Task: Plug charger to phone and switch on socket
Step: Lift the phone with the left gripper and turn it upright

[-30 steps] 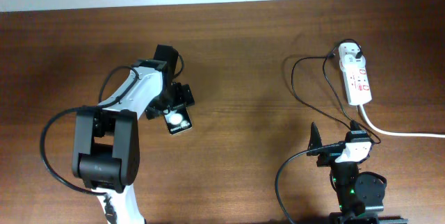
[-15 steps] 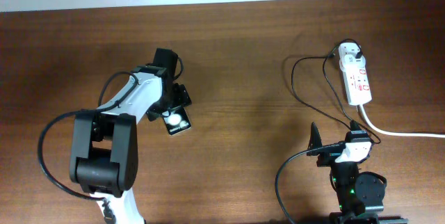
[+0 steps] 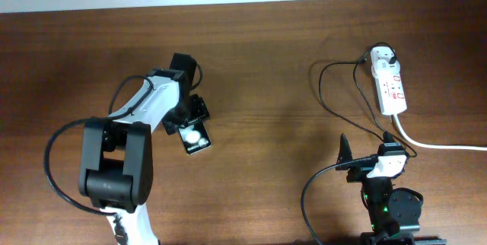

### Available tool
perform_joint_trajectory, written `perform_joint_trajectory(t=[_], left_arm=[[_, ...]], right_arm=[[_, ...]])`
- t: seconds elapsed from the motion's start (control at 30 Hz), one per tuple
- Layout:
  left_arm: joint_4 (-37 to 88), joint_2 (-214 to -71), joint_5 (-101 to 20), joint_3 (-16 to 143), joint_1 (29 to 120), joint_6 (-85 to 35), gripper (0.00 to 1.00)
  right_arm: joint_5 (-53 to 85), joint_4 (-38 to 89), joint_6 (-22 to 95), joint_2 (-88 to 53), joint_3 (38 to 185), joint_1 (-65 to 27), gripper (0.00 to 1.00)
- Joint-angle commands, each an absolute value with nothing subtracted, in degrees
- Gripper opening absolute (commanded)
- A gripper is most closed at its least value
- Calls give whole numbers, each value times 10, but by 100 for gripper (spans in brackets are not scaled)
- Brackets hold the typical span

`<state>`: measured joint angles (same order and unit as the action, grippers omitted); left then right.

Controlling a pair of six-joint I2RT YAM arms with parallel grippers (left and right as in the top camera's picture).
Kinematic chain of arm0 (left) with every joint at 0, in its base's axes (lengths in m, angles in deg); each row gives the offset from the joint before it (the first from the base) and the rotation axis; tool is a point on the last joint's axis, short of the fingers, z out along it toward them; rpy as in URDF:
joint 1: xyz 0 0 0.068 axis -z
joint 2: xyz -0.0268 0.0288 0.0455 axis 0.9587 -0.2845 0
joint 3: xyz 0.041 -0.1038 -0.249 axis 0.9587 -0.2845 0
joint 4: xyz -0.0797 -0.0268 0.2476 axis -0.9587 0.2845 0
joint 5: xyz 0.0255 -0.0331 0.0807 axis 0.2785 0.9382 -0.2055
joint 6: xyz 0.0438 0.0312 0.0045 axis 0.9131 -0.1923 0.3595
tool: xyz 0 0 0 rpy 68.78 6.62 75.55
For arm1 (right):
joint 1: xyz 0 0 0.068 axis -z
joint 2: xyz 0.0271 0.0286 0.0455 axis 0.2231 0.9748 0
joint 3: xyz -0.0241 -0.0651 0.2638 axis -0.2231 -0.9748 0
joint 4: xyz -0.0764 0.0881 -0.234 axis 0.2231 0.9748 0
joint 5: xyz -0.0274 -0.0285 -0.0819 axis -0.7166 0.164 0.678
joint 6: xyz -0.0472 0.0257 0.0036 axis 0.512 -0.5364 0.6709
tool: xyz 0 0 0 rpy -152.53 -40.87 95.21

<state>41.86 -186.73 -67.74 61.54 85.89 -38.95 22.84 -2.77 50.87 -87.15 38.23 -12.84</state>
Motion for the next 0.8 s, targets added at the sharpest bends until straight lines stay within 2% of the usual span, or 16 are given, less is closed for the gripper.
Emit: perform_joint_trajectory(t=[0.0,0.17,0.37,0.53,0.77], left_arm=[[452,-1879,-658,672,862,-368,71],[501,-1879,-659,746,862,-343,69],[513,-1879,-666,746,862,-342,68],[575,-1874,-656,768,862,-342,68],[633,-1776,-656,832,862,-342,68]], right_arm=[[233,-25,511,-875,379,-133,99],[233,-25,511,-875,379,-133,99],[233,-25,511,-875,379,-133,99],[233,-25,511,-875,379,-133,99],[233,-25,511,-875,379,-133,99]])
